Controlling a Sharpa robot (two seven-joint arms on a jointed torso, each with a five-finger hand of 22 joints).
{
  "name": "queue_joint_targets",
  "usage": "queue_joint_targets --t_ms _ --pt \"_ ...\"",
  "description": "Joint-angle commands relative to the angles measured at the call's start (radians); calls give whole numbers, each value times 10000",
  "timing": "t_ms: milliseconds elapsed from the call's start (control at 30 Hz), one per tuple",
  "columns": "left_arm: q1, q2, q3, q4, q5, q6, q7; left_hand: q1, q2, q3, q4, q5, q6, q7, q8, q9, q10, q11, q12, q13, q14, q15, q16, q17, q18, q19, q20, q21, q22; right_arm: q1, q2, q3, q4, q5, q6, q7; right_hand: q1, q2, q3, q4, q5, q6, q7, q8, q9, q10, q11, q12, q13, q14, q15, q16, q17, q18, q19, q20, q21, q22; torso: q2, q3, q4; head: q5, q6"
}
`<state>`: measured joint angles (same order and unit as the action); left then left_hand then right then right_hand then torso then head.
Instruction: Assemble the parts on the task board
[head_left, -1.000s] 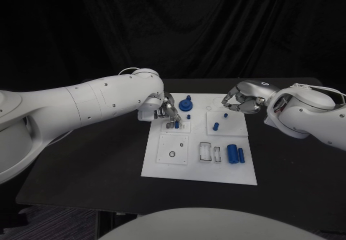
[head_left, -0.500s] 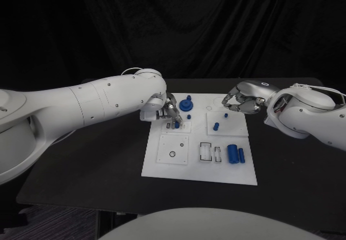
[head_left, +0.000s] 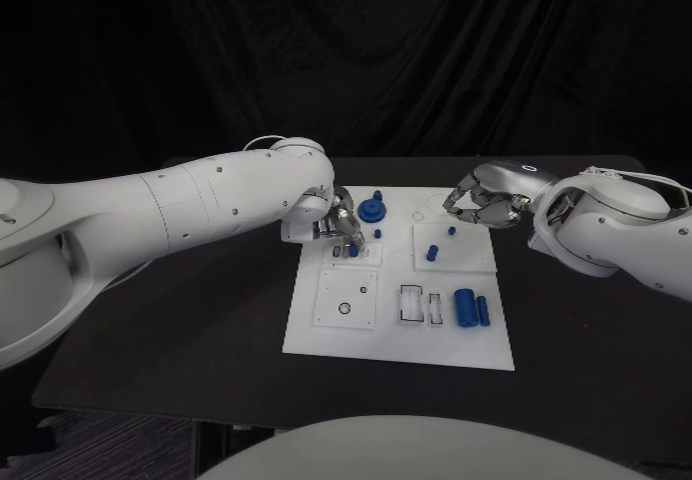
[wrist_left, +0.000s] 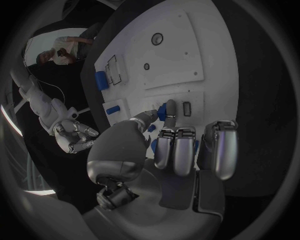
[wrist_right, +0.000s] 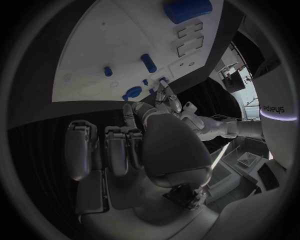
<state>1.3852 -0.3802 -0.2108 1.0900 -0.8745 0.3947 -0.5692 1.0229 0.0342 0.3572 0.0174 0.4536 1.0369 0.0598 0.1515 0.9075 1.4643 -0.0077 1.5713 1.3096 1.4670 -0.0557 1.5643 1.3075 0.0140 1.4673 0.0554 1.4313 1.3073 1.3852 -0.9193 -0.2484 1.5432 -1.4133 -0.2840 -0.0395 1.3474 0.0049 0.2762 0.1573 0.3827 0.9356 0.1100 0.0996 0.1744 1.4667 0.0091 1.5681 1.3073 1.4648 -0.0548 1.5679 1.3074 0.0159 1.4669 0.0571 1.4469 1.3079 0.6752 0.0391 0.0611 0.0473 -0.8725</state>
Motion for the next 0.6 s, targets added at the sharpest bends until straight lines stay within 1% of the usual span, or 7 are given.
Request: queue_joint_targets --t_ms 33,67,100,133,233,400,600 --pt "-39 -40 1 95 44 -188 30 -113 -103 382 -205 389 -17 -98 212 351 1065 -110 -5 2612 1038 -102 65 2633 183 376 -100 55 2212 -25 -17 7 6 -15 78 -241 -88 27 55 -23 53 68 -13 -13 1 1041 52 27 2635 1060 71 29 2634 187 326 60 -56 2171 -5 -6 7 -1 -2" --pt "-40 -55 1 113 44 -222 23 -123 -135 524 -301 527 -17 -115 302 476 1065 -132 -5 2612 1038 -116 65 2633 179 384 -108 68 2216 -25 -18 7 4 -15 88 -247 -88 27 56 -24 53 68 -13 -14 1 1041 52 27 2635 1060 71 29 2634 192 316 60 -75 2165 -5 -6 10 -1 -2" --pt "-40 -69 1 126 44 -246 19 -128 -215 885 -542 839 0 -161 593 853 1065 -170 -5 2612 1038 -146 65 2633 183 384 -157 65 2215 -25 -16 7 1 -15 97 -251 -88 27 57 -24 53 69 -13 -14 1 1041 52 27 2635 1060 71 29 2634 204 292 60 -118 2149 -1 -8 11 -1 -2" --pt "-41 -80 1 135 44 -263 19 -327 -299 1304 -680 970 -101 -169 901 1316 1065 -179 -5 2612 1038 -166 65 2633 181 394 -202 82 2220 -25 -14 7 -1 -15 104 -254 -89 28 58 -25 54 69 -13 -14 1 1041 52 27 2635 1060 71 29 2634 208 284 60 -133 2144 -3 -6 7 -3 -2" --pt "-42 -120 1 166 44 -330 44 -600 -398 1860 -867 1140 -262 -215 1266 1897 1065 -227 -5 2612 1038 -208 65 2633 176 393 -193 76 2219 -25 -10 7 -6 -15 117 -261 -98 27 78 -40 55 72 -12 -16 1 1041 51 27 2635 1060 70 29 2634 233 230 59 -231 2109 -5 -4 -3 -2 -2" --pt "-43 -214 1 259 44 -570 196 -686 -419 1996 -913 1108 -318 -224 1361 2064 1065 -236 -5 2612 1038 -213 65 2633 181 381 -198 52 2211 -26 -12 7 -15 -15 122 -267 -103 26 87 -47 54 74 -12 -18 1 1041 51 27 2635 1060 70 29 2634 240 214 59 -260 2099 -10 -8 0 -5 -2" --pt "-44 -427 1 520 44 -1237 392 -759 -426 2139 -951 1121 -468 -197 1362 2165 1065 -219 -5 2612 1038 -204 65 2633 190 357 -195 8 2198 -31 -26 7 -25 -15 126 -276 -109 22 102 -59 56 64 -15 -26 -2 1041 48 27 2635 1060 68 29 2634 244 205 58 -278 2093 -8 -4 -1 -16 -2"
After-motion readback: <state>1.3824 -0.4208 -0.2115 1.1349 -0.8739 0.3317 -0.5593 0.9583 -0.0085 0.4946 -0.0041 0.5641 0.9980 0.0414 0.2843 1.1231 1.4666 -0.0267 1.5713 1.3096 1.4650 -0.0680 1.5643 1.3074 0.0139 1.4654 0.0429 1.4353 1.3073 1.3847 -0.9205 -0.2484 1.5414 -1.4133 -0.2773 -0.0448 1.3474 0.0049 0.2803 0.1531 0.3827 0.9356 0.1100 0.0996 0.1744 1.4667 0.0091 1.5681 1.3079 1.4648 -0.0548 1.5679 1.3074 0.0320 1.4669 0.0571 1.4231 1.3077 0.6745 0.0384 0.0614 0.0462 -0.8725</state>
